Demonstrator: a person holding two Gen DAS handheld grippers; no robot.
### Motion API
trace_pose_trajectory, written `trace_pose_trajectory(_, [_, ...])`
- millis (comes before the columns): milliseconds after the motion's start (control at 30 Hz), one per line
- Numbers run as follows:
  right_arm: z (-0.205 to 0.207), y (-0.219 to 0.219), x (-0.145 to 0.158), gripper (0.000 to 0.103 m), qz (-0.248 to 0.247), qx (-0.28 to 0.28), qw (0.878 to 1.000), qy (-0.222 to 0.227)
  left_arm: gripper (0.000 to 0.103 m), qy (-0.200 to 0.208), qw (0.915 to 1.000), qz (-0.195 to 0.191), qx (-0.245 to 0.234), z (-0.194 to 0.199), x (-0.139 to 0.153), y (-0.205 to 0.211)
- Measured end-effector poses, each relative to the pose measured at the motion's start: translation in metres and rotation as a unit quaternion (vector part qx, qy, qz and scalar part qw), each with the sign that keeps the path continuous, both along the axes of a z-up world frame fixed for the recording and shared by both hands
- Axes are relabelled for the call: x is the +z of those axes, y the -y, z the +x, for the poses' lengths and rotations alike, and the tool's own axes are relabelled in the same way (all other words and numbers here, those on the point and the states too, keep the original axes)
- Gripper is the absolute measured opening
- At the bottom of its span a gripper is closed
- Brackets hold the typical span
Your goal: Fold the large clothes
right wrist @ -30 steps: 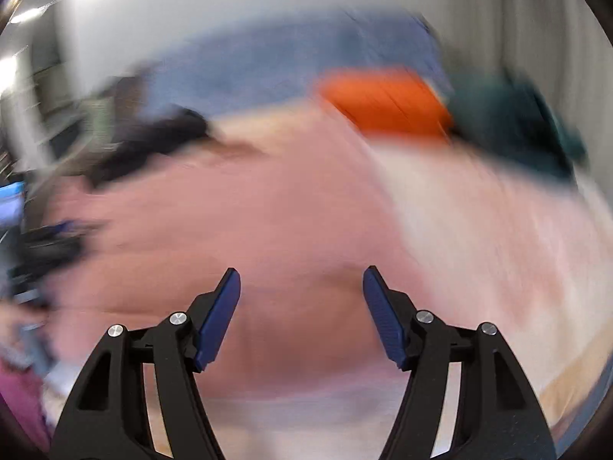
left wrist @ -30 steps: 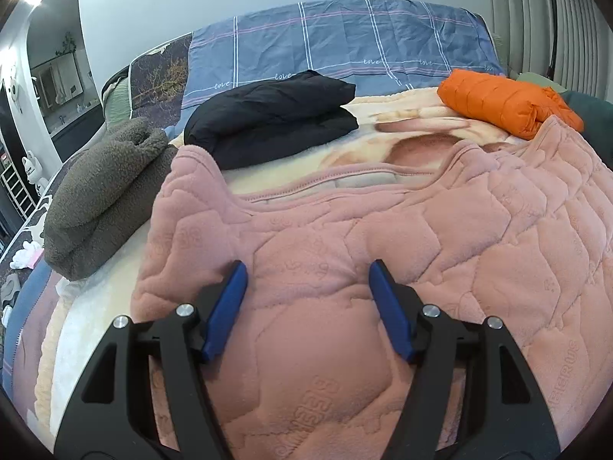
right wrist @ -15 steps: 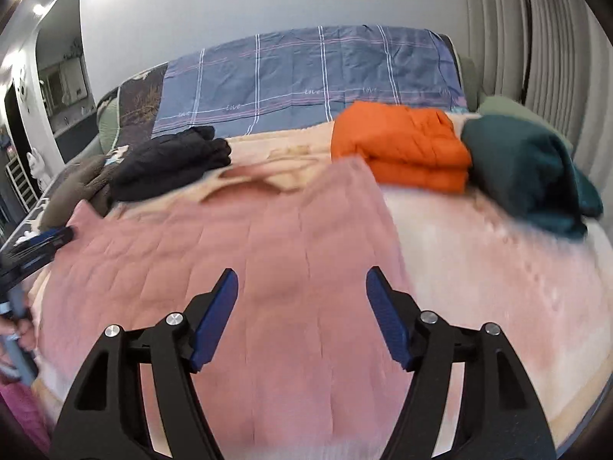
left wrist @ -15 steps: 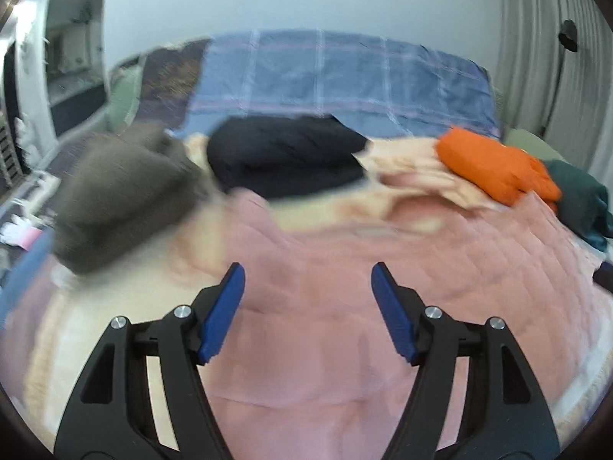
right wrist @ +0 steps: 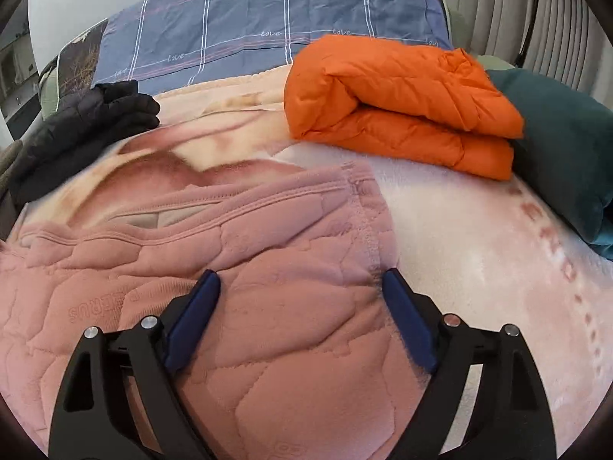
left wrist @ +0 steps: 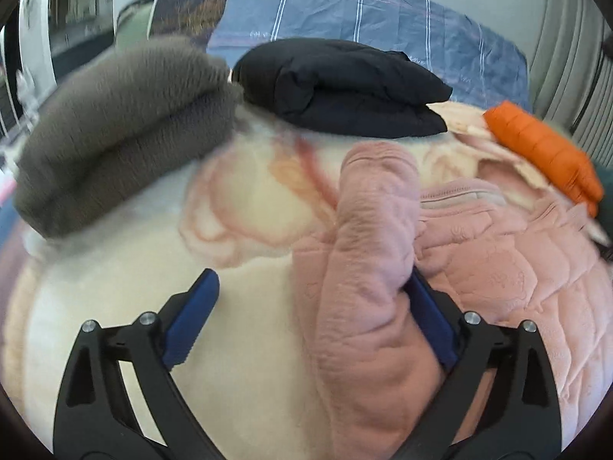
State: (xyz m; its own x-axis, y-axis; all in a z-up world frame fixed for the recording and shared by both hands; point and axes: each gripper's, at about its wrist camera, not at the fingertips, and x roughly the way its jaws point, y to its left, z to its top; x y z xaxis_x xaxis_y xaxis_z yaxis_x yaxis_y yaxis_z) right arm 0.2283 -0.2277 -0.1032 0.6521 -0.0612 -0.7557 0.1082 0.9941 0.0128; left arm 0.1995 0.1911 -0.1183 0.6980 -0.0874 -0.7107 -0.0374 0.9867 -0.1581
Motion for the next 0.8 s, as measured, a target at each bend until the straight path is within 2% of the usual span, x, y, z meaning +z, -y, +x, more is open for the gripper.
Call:
trace_pose_trajectory(67, [0.0, 0.003, 0.001, 0.087, 0.005, 0.001, 1.0, 0.0, 0.099, -0.003, 0.9996, -0.027, -0.003, -0.001, -0.003, -0.004])
trace_pose_trajectory(233, [-0.004, -0.004, 0.004, 0.088, -0.018, 0.003, 1.0, 0.008, 0.099, 0.002, 0.9984, -0.055, -0.009, -0.005, -0.007, -0.009])
trace_pose_trajectory(333, [-0.007, -0.012, 0.014, 0.087, -0.039, 0.004, 0.999, 0.016, 0.099, 0.002, 0.9971, -0.075, -0.012, -0.006, -0.009, -0.013])
trace_pose_trajectory(400, [-0.023, -0.021, 0.031, 0.087, -0.06, 0.001, 0.997, 0.038, 0.1, -0.001, 0.9959, -0.089, -0.015, -0.006, -0.01, -0.018])
trace_pose_trajectory(467, [-0.036, -0.033, 0.046, 0.087, -0.035, 0.022, 0.997, 0.057, 0.1, -0.004, 0.9938, -0.109, -0.019, -0.005, -0.01, -0.023])
trace_pose_trajectory(533, [-0.046, -0.057, 0.059, 0.083, 0.007, 0.069, 0.995, 0.066, 0.1, -0.007, 0.992, -0.124, -0.023, -0.004, -0.01, -0.027])
trace_pose_trajectory(600, [-0.049, -0.09, 0.068, 0.079, 0.014, 0.112, 0.991, 0.072, 0.1, -0.005, 0.9916, -0.127, -0.022, -0.005, -0.01, -0.028])
trace_pose_trajectory(700, [-0.035, -0.136, 0.068, 0.058, 0.018, 0.16, 0.985, 0.061, 0.1, 0.0, 0.9919, -0.126, -0.021, -0.009, -0.011, -0.028])
trace_pose_trajectory(733, [-0.027, -0.147, 0.063, 0.046, 0.016, 0.164, 0.985, 0.051, 0.1, 0.002, 0.9917, -0.127, -0.021, -0.01, -0.011, -0.028])
trace_pose_trajectory(767, [-0.016, -0.155, 0.055, 0.036, 0.013, 0.162, 0.986, 0.037, 0.099, 0.004, 0.9914, -0.129, -0.021, -0.011, -0.012, -0.028])
trace_pose_trajectory(800, [0.001, -0.161, 0.037, 0.032, 0.003, 0.15, 0.989, 0.005, 0.099, 0.007, 0.9911, -0.131, -0.022, -0.011, -0.012, -0.029])
